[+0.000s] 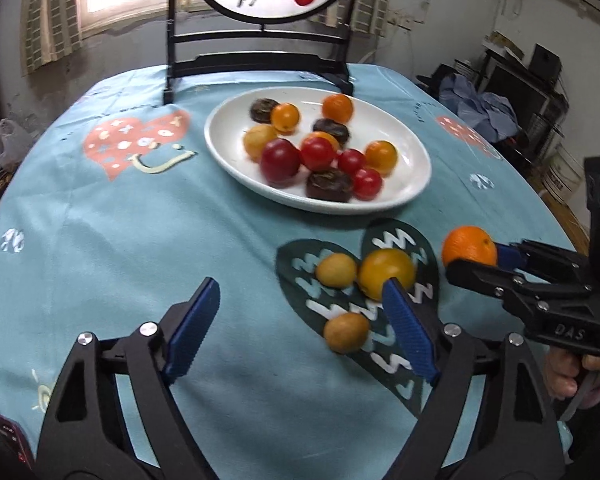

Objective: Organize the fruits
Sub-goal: 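Grasp the mandarin with the right tool while the left tool grasps a small yellow fruit, then carry both fruits onto the white plate and open both tools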

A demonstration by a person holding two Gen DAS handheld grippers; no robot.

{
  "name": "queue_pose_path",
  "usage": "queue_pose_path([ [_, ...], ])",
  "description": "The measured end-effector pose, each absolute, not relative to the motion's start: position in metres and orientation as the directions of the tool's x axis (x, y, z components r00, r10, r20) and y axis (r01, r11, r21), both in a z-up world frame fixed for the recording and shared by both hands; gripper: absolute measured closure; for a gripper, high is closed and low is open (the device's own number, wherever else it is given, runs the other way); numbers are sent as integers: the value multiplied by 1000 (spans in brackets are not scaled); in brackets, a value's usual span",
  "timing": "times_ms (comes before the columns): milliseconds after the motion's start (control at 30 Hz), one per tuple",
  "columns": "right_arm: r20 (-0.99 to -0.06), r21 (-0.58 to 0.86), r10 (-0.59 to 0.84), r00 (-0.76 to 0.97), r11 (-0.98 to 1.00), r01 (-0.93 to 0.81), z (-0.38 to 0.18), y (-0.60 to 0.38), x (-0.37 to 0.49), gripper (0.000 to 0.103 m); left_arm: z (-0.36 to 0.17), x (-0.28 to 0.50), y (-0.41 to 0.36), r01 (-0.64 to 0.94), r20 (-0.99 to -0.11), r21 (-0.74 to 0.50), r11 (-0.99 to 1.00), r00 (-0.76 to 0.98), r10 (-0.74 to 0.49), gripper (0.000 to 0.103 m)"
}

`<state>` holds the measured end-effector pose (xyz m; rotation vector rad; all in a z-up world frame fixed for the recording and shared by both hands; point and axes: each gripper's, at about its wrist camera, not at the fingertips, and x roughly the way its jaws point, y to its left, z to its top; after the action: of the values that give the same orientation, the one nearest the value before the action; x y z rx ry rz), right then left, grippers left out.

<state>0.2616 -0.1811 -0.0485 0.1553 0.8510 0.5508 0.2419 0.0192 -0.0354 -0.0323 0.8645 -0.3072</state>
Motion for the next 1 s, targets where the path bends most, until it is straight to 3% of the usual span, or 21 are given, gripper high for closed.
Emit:
queue_pose_path([
  [233,-674,333,518,526,849,-409,-49,-181,260,59,-53,237,-10,350,-787,-106,931,543,-294,50],
  [567,-677,333,516,525,851,-407,-50,-181,259,59,-64,239,-15,364,-813,-84,928,513,-275,59],
  [833,-677,331,509,531,855,-399,-49,-183,259,59,-68,239,-16,357,-823,-49,933,515,-240,74],
  [1000,-673,322,508,538,856,-405,-47,-182,257,59,-65,238,-13,352,-820,-64,934,515,-250,74],
])
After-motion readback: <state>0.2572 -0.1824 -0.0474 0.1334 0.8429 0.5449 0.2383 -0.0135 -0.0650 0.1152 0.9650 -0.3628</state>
